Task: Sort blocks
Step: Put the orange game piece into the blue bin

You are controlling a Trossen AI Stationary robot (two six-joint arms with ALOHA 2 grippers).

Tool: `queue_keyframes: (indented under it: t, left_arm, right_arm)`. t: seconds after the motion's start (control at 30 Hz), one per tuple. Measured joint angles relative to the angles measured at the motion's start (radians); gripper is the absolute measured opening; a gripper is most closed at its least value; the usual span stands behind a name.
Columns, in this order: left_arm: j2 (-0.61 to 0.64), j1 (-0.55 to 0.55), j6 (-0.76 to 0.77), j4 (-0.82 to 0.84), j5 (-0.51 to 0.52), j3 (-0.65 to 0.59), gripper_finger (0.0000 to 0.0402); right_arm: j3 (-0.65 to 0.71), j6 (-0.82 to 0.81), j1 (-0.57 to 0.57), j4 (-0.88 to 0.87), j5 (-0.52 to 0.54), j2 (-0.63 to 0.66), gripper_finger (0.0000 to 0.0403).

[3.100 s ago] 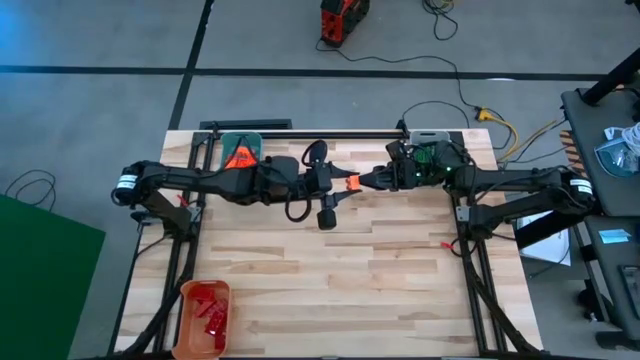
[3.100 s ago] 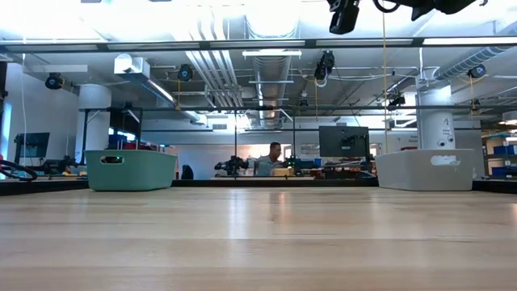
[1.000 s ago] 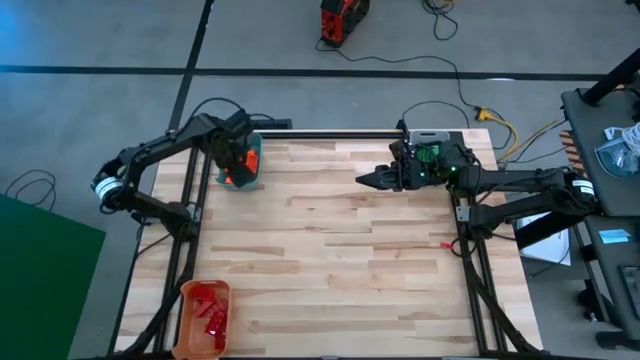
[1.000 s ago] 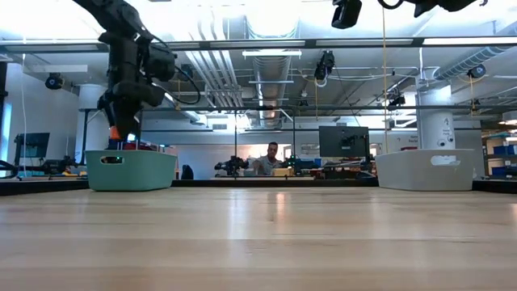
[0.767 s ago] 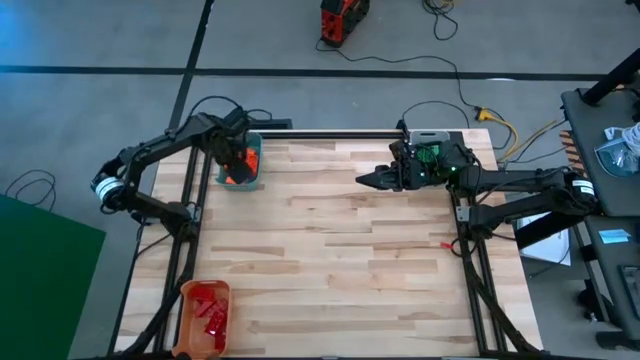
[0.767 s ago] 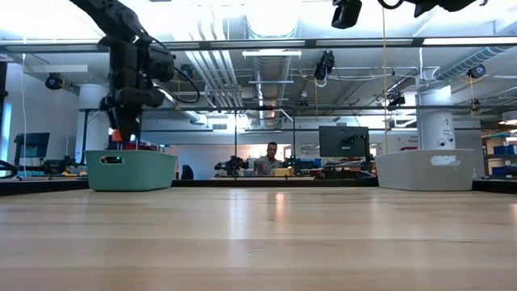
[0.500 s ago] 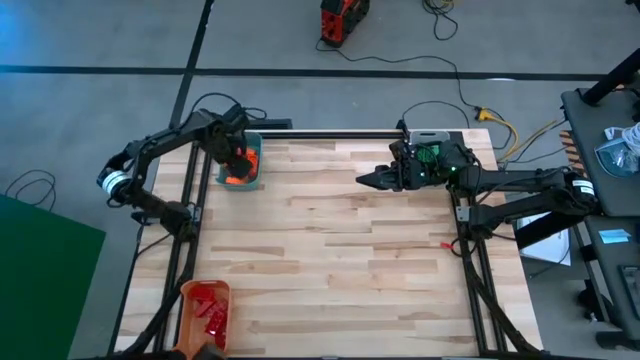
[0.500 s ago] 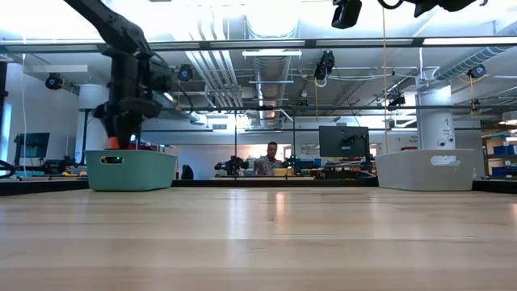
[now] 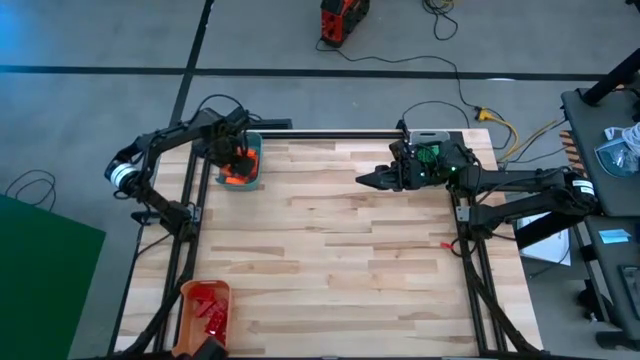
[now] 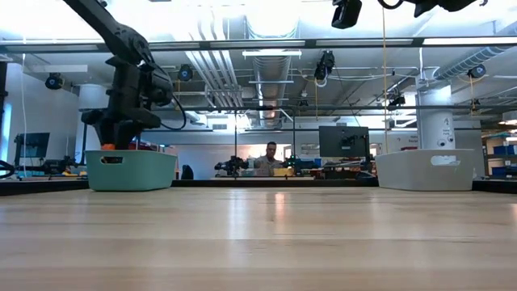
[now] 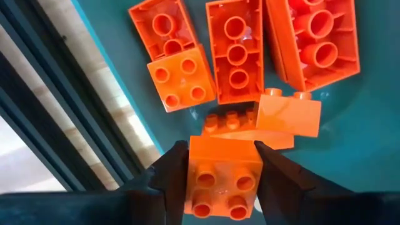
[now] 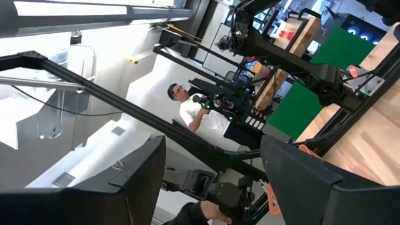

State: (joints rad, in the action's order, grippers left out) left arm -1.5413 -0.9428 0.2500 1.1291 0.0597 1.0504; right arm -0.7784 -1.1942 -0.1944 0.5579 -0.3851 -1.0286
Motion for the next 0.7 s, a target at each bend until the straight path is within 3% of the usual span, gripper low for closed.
queue_keyframes:
  t: [0.7]
  left_arm:
    - [-0.004,-0.002,0.025,-0.012,0.0,0.0,0.0152]
  right_arm:
    - [0.0,0.001,0.0,0.0,-0.008,0.0,0.0256]
